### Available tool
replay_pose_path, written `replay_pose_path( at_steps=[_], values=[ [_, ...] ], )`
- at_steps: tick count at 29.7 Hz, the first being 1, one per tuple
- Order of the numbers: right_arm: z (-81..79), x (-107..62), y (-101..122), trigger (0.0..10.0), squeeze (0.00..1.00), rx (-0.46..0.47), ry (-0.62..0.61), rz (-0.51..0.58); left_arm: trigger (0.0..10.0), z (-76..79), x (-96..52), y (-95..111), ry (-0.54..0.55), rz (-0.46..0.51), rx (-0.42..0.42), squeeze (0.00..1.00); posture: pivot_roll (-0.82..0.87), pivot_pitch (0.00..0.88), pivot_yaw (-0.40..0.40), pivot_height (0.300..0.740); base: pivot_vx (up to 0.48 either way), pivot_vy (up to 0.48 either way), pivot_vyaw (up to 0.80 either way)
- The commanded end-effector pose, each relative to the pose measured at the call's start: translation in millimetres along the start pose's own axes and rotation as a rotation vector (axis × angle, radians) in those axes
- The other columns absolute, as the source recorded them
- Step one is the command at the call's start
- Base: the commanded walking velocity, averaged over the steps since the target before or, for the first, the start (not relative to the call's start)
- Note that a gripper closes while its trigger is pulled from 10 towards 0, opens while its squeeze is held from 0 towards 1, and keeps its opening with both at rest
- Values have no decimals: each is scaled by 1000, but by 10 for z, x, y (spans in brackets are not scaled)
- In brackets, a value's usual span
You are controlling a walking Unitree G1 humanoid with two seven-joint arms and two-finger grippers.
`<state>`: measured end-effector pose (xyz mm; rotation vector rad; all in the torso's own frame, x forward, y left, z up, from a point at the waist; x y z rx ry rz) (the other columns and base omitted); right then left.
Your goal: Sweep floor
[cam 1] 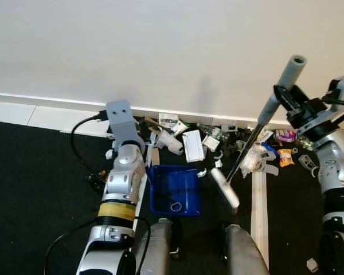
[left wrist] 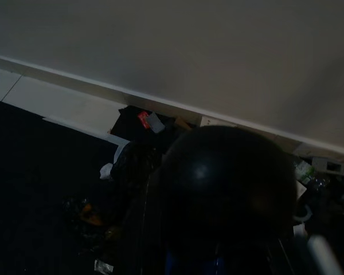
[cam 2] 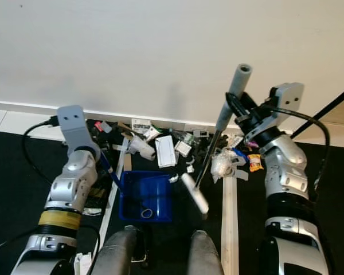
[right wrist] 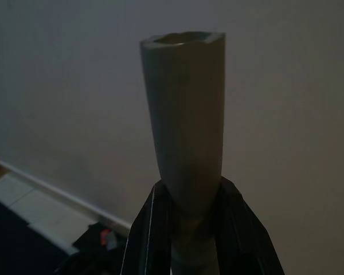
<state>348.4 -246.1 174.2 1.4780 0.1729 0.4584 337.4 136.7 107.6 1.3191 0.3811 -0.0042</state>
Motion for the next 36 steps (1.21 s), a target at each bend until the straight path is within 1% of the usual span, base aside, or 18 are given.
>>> replay_pose_path(
  at_steps=[1,3,4,5,6,9,11,13,17,20,25,27,30,32,33,34,35,36],
  values=[
    [96,-19,151,10000,0,-35,-28,52,10000,7,-55,-277,7,-106,36,0,-9,258,69,740,0,0,0],
    [96,-19,151,10000,0,-35,-28,52,10000,7,-55,-277,7,-106,36,0,-9,258,69,740,0,0,0],
    [198,-72,183,10000,0,-65,-55,41,10000,92,-95,-300,-31,-124,33,0,-9,257,71,740,0,0,0],
    [198,-72,183,10000,0,-65,-55,41,10000,92,-95,-300,-31,-124,33,0,-9,257,71,740,0,0,0],
    [323,-161,153,10000,0,-127,-89,-21,10000,166,-150,-323,-73,-159,25,0,-8,257,72,740,0,0,0],
    [350,-231,2,10000,0,-137,-91,-111,10000,151,-190,-327,-82,-174,28,0,-7,256,71,740,0,0,0],
    [324,-291,-194,10000,0,-117,-85,-196,10000,119,-217,-336,-79,-174,29,0,2,256,68,740,0,0,0],
    [310,-310,-259,10000,0,-114,-84,-225,10000,107,-224,-342,-76,-174,28,0,3,256,67,740,0,0,0],
    [206,-362,-495,10000,0,-152,-13,-360,10000,79,-232,-347,-62,-167,28,0,14,252,60,740,0,0,0],
    [208,-363,-522,10000,0,-165,-8,-384,10000,75,-232,-340,-60,-165,28,0,14,250,59,740,0,0,0],
    [103,-341,-750,10000,0,-147,-41,-441,10000,76,-240,-341,-59,-171,29,0,8,245,63,740,0,0,0],
    [11,-288,-847,10000,0,-58,-105,-416,10000,83,-245,-326,-66,-169,32,0,12,242,67,740,0,0,0],
    [-168,-170,-928,10000,0,131,-159,-346,10000,76,-241,-308,-68,-165,34,0,22,239,74,740,0,0,0],
    [-368,-52,-958,10000,0,307,-126,-276,10000,66,-238,-300,-66,-163,36,0,28,237,76,740,0,0,0],
    [-368,-52,-958,10000,0,307,-126,-276,10000,66,-238,-300,-66,-163,36,0,28,237,76,740,0,0,0],
    [-491,15,-967,10000,0,416,-97,-237,10000,60,-237,-295,-65,-162,37,0,33,236,78,740,0,0,0],
    [-491,15,-967,10000,0,416,-97,-237,10000,60,-237,-295,-65,-162,37,0,33,236,78,740,0,0,0],
    [-634,83,-976,10000,0,510,-56,-206,10000,54,-238,-292,-64,-161,39,0,40,236,77,740,0,0,0]
  ],
)
Point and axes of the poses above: a point about 5 cm out from each wrist's last joint towards the gripper, its own x axis pointing out of the wrist towards the gripper, its own y axis along the axis of the wrist's last joint, z = x × y, the point moved 1 cm from there along x, pointing out of the wrist towards the gripper, and after that the axes turned 12 degrees about -x, right-handed, at the moved point
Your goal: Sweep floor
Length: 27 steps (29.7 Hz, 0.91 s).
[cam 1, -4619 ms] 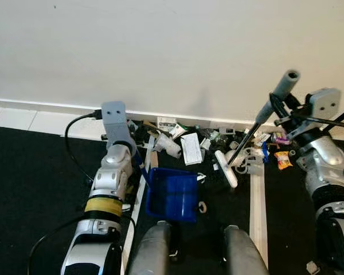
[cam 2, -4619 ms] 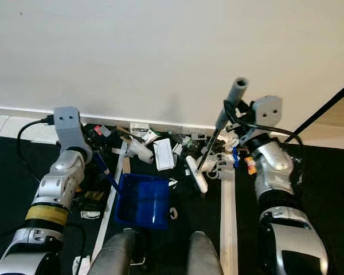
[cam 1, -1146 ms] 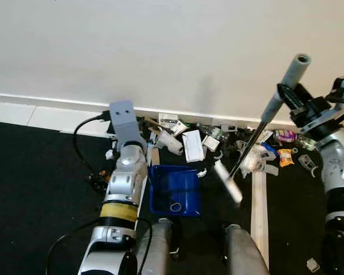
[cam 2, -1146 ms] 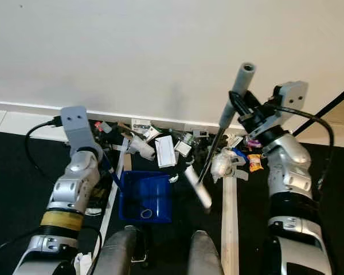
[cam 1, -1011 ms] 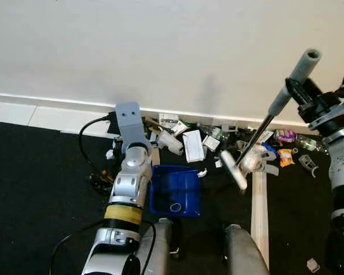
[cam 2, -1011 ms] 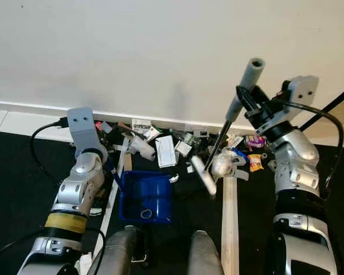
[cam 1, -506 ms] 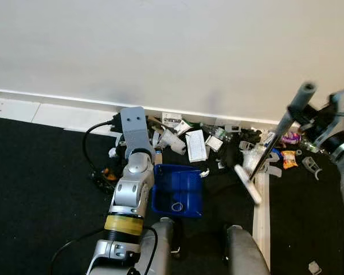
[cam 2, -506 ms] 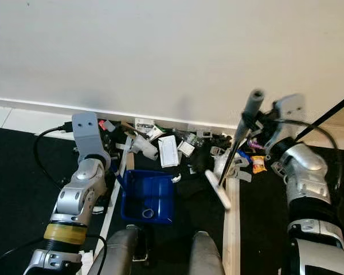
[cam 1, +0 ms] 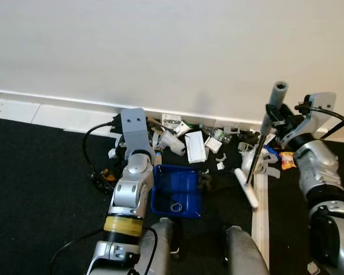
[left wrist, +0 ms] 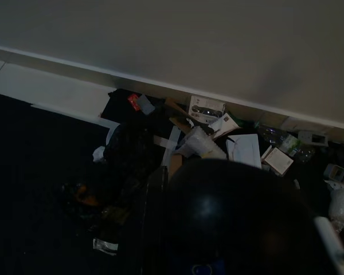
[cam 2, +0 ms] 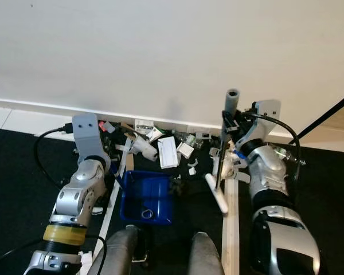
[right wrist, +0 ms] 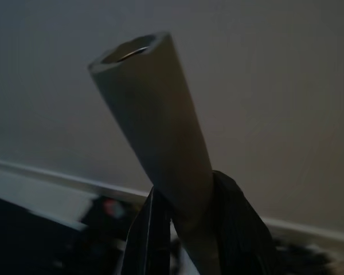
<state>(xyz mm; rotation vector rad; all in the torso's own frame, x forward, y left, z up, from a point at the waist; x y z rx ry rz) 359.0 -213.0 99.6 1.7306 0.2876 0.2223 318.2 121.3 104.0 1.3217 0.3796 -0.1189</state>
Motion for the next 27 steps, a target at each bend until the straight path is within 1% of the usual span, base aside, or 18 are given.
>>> replay_pose_path(
  at_steps=[1,2,3,5,6,8,9,12,14,15,16,18,20,21,22,24,26,27],
  values=[
    [-392,58,-339,10000,0,322,128,-36,10000,-36,-24,-172,3,-79,15,0,47,236,75,740,0,0,0],
    [-499,94,-357,10000,0,373,170,-26,10000,-42,-26,-166,5,-78,15,0,47,236,75,740,0,0,0],
    [-499,94,-357,10000,0,373,170,-26,10000,-42,-26,-166,5,-78,15,0,47,236,75,740,0,0,0],
    [-703,172,-366,10000,0,443,242,-6,10000,-53,-31,-158,10,-77,14,0,56,239,73,740,0,0,0],
    [-703,172,-366,10000,0,443,242,-6,10000,-53,-31,-158,10,-77,14,0,56,239,73,740,0,0,0],
    [-880,254,-327,10000,0,501,299,30,10000,-57,-38,-158,13,-78,12,0,57,240,74,740,0,0,0],
    [-880,254,-327,10000,0,501,299,30,10000,-57,-38,-158,13,-78,12,0,57,240,74,740,0,0,0],
    [-962,306,-264,10000,0,554,327,68,10000,-61,-41,-160,14,-79,12,0,54,242,76,740,0,0,0],
    [-1048,355,-180,10000,0,557,374,102,10000,-57,-40,-163,13,-81,11,0,52,244,74,740,0,0,0],
    [-1048,355,-180,10000,0,557,374,102,10000,-57,-40,-163,13,-81,11,0,52,244,74,740,0,0,0],
    [-1049,376,-69,10000,0,501,412,137,10000,-53,-41,-163,13,-81,10,0,50,245,71,740,0,0,0],
    [-1004,374,37,10000,0,427,436,165,10000,-54,-43,-164,14,-82,8,0,46,247,69,740,0,0,0],
    [-941,347,146,10000,0,326,461,189,10000,-59,-46,-172,16,-84,7,0,40,249,67,740,0,0,0],
    [-941,347,146,10000,0,326,461,189,10000,-59,-46,-172,16,-84,7,0,40,249,67,740,0,0,0],
    [-877,309,252,10000,0,240,481,208,10000,-60,-50,-182,17,-86,5,0,34,252,65,740,0,0,0],
    [-801,246,405,10000,0,157,499,244,10000,-56,-52,-197,18,-90,4,0,28,255,63,740,0,0,0],
    [-801,246,405,10000,0,157,499,244,10000,-56,-52,-197,18,-90,4,0,28,255,63,740,0,0,0],
    [-744,194,510,10000,0,94,500,264,10000,-52,-51,-201,18,-92,3,0,23,256,62,740,0,0,0]
  ],
)
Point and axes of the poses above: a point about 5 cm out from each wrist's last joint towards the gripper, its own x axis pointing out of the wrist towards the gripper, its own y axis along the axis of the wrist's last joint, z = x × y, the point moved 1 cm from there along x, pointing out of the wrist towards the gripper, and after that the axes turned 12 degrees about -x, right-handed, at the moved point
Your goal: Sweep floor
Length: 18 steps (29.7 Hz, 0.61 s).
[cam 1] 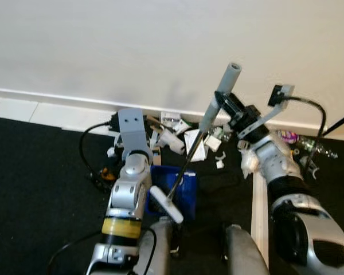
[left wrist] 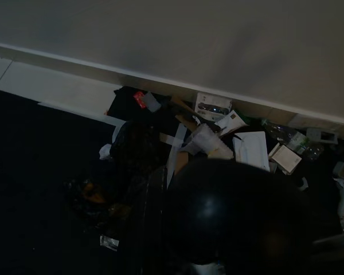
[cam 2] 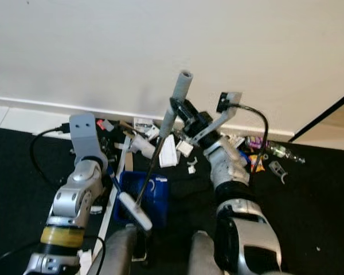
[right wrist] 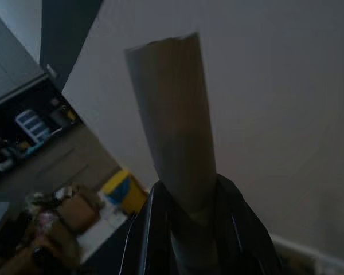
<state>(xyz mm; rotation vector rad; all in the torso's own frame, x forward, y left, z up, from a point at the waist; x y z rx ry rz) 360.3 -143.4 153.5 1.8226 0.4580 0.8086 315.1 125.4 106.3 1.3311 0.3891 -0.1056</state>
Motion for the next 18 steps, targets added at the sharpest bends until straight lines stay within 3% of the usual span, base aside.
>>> replay_pose_path(
  at_steps=[1,4,6,7,18],
  values=[
    [-22,-2,96,10000,0,-39,26,22,10000,-9,-21,-224,2,-97,-3,0,23,256,62,740,0,0,0],
    [163,-243,411,10000,0,-255,-50,-38,10000,-20,-2,-221,10,-98,-11,0,9,261,63,740,0,0,0],
    [226,-327,455,10000,0,-309,-83,-72,10000,-26,5,-216,13,-98,-12,0,8,262,63,740,0,0,0],
    [353,-502,484,10000,0,-371,-146,-147,10000,-37,18,-207,16,-96,-13,0,4,263,64,740,0,0,0],
    [692,-910,481,10000,0,-449,-383,-336,10000,-70,24,-195,22,-93,-10,0,17,263,69,740,0,0,0]
  ],
)
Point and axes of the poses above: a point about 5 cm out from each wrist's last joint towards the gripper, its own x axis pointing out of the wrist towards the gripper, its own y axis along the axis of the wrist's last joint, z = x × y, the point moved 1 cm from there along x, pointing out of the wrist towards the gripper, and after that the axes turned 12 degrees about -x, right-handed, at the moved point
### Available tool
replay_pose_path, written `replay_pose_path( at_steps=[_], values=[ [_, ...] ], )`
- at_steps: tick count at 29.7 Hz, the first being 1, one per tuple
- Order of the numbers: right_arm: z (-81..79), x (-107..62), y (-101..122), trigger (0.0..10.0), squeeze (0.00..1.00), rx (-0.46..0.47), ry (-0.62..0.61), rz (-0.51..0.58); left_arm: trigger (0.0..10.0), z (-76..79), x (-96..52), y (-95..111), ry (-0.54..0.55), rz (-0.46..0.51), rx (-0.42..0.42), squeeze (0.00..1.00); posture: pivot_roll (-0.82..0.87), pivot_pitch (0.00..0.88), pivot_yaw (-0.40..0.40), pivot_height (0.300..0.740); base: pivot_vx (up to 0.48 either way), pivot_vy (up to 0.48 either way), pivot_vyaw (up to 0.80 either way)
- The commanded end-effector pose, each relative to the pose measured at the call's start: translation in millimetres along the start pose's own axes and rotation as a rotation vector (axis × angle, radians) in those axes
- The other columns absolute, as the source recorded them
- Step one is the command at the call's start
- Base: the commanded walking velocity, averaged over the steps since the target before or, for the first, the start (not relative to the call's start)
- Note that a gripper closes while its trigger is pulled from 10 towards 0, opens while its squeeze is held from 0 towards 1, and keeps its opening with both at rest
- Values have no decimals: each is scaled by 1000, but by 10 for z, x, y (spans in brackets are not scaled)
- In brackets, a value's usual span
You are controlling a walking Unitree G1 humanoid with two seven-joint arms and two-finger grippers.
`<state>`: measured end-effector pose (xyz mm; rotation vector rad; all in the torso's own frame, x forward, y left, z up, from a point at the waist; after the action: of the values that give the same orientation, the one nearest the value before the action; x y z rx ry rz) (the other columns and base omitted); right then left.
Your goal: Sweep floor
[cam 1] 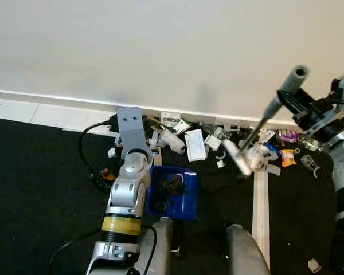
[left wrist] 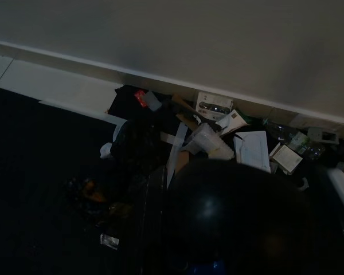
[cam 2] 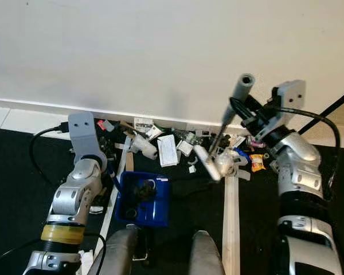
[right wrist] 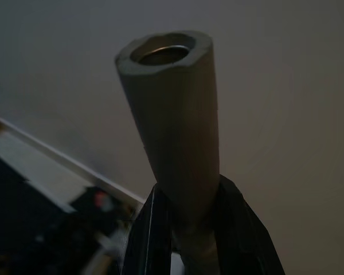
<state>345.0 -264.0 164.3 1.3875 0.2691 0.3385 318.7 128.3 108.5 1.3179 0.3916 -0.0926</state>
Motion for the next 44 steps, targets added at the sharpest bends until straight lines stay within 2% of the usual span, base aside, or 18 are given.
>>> replay_pose_path(
  at_steps=[1,5,9,10,11,13,17,21,22,23,24,25,26,31,36,44],
  values=[
    [0,-33,-153,10000,0,11,-24,-66,10000,-63,-7,-229,17,-98,6,0,18,262,71,740,0,0,0],
    [-84,-42,-381,10000,0,17,-23,-132,10000,-70,-5,-220,19,-96,9,0,26,263,75,740,0,0,0],
    [-170,-44,-509,10000,0,35,-17,-140,10000,-71,-5,-211,20,-93,10,0,31,265,79,740,0,0,0],
    [-216,-41,-559,10000,0,74,-9,-131,10000,-75,-5,-206,21,-92,11,0,34,269,84,740,0,0,0],
    [-216,-41,-559,10000,0,74,-9,-131,10000,-75,-5,-206,21,-92,11,0,34,269,84,740,0,0,0],
    [-327,-31,-716,10000,0,126,-9,-161,10000,-95,-12,-199,21,-94,16,0,56,278,99,740,0,0,0],
    [-400,-6,-831,10000,0,135,-26,-208,10000,-125,-26,-192,22,-94,24,0,66,276,104,740,0,0,0],
    [-364,68,-760,10000,0,118,-59,-189,10000,-158,-34,-175,28,-90,27,0,76,277,108,740,0,0,0],
    [-337,116,-697,10000,0,78,-76,-173,10000,-166,-38,-172,29,-89,28,0,87,272,110,740,0,0,0],
    [-289,193,-568,10000,0,-25,-90,-151,10000,-175,-43,-166,30,-87,29,0,88,268,109,740,0,0,0],
    [-256,223,-498,10000,0,-71,-102,-136,10000,-179,-42,-160,31,-85,29,0,89,267,107,740,0,0,0],
    [-256,223,-498,10000,0,-71,-102,-136,10000,-179,-42,-160,31,-85,29,0,89,267,107,740,0,0,0],
    [-205,249,-412,10000,0,-140,-123,-121,10000,-184,-40,-152,32,-82,28,0,88,265,105,740,0,0,0],
    [-159,270,-318,10000,0,-213,-132,-94,10000,-177,-46,-159,31,-83,25,0,84,262,100,740,0,0,0],
    [-167,272,-311,10000,0,-207,-128,-74,10000,-167,-47,-163,28,-86,24,0,80,263,100,740,0,0,0],
    [-340,326,-362,10000,0,-181,-84,-39,10000,-158,-45,-158,23,-89,24,0,78,267,103,740,0,0,0]
  ],
)
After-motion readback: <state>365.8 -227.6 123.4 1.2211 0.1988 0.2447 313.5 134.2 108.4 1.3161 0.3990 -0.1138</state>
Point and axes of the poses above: a point about 5 cm out from each wrist's last joint towards the gripper, its own x axis pointing out of the wrist towards the gripper, its own y axis along the axis of the wrist's last joint, z = x × y, the point moved 1 cm from there along x, pointing out of the wrist towards the gripper, and after that the axes turned 12 degrees about -x, right-handed, at the moved point
